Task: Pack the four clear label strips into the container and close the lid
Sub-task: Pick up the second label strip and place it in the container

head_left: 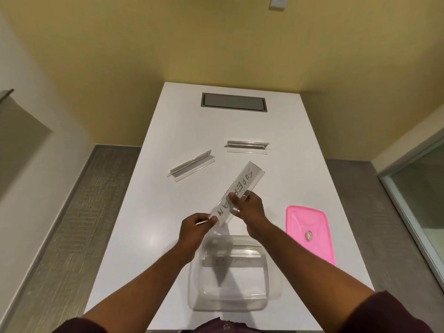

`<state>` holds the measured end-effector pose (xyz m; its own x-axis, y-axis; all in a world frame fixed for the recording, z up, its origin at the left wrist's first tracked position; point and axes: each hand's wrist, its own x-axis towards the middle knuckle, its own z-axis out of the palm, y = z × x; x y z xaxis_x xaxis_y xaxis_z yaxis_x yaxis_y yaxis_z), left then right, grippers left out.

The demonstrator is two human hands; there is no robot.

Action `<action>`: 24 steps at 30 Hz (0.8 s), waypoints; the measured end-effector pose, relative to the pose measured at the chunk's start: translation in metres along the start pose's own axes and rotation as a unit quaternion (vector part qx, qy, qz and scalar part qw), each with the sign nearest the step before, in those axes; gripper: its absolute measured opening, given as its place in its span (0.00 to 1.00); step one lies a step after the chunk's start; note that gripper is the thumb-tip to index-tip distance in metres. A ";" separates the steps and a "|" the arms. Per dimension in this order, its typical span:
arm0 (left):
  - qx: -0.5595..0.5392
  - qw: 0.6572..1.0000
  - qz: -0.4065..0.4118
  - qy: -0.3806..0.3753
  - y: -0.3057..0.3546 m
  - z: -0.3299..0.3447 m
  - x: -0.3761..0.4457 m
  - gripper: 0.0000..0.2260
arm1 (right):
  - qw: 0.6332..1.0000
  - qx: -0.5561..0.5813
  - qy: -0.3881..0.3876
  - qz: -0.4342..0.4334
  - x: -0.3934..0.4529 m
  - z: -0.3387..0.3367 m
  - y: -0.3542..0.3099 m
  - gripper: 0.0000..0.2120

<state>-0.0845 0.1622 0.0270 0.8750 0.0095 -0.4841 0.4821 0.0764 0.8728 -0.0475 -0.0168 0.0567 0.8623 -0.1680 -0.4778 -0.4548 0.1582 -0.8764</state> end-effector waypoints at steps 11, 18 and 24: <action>0.061 0.990 0.126 0.025 0.063 0.015 0.029 0.17 | 0.891 -0.426 -0.110 -0.111 0.001 -0.056 -0.021 0.26; 0.245 0.959 0.135 -0.043 0.071 0.013 0.030 0.20 | 0.802 -0.565 -0.170 -0.091 -0.001 -0.073 -0.028 0.30; 0.393 0.883 0.213 -0.145 0.059 0.008 0.025 0.13 | 0.783 -0.573 -0.223 -0.092 -0.009 -0.083 -0.032 0.24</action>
<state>-0.0335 0.1595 0.0666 0.9039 -0.3944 -0.1656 -0.1105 -0.5893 0.8003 -0.0590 -0.1007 0.0845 0.8127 0.3115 -0.4923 0.0052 -0.8489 -0.5286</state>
